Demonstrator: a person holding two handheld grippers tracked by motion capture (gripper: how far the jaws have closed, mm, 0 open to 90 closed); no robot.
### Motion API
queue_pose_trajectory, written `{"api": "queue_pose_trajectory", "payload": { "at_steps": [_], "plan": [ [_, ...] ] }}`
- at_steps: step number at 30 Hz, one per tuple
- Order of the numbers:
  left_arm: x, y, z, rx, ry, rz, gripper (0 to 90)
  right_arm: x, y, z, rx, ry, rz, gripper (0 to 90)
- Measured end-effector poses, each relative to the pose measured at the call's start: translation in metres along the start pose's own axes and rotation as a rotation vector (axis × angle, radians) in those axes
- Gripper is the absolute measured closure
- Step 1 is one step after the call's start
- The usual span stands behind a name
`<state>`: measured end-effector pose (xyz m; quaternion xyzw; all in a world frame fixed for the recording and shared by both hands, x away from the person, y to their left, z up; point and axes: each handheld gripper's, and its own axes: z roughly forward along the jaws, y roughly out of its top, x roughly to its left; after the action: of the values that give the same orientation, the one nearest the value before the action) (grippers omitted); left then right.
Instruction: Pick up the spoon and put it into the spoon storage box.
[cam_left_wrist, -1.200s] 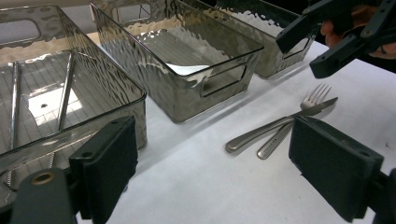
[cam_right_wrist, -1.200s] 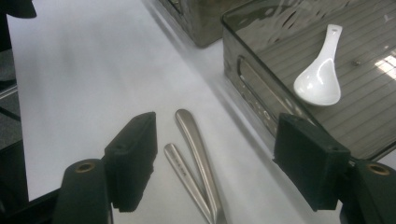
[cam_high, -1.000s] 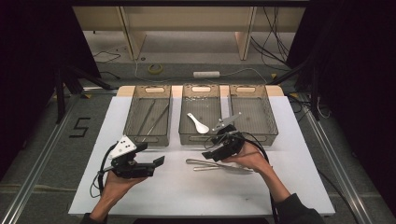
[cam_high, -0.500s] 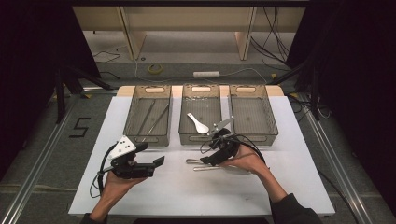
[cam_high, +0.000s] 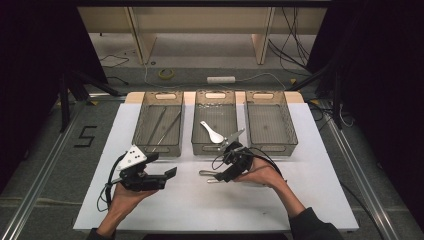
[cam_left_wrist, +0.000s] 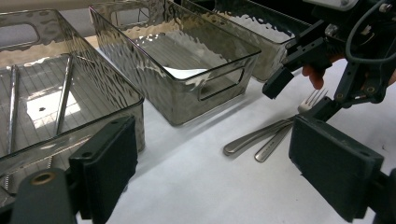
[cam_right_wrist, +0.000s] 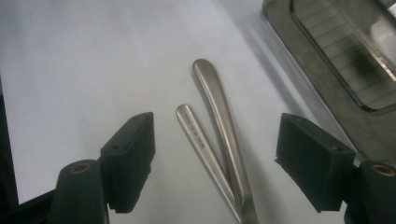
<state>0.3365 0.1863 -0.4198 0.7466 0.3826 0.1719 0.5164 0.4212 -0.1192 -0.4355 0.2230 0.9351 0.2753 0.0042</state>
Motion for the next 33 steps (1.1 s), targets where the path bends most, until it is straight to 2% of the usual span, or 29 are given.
{"api": "queue_pose_trajectory", "payload": {
  "at_steps": [11, 20, 33],
  "plan": [
    [0.000, 0.000, 0.000, 0.001, -0.002, 0.002, 14.9, 0.001, -0.001, 0.008, 0.067, -0.020, -0.013, 29.2],
    [0.000, 0.000, 0.001, 0.002, -0.002, 0.003, 14.9, -0.003, -0.005, 0.017, 0.116, -0.015, -0.017, 30.9],
    [0.000, 0.000, 0.001, 0.006, -0.004, 0.007, 14.9, -0.003, -0.006, 0.023, 0.158, -0.031, -0.030, 32.8]
  ]
}}
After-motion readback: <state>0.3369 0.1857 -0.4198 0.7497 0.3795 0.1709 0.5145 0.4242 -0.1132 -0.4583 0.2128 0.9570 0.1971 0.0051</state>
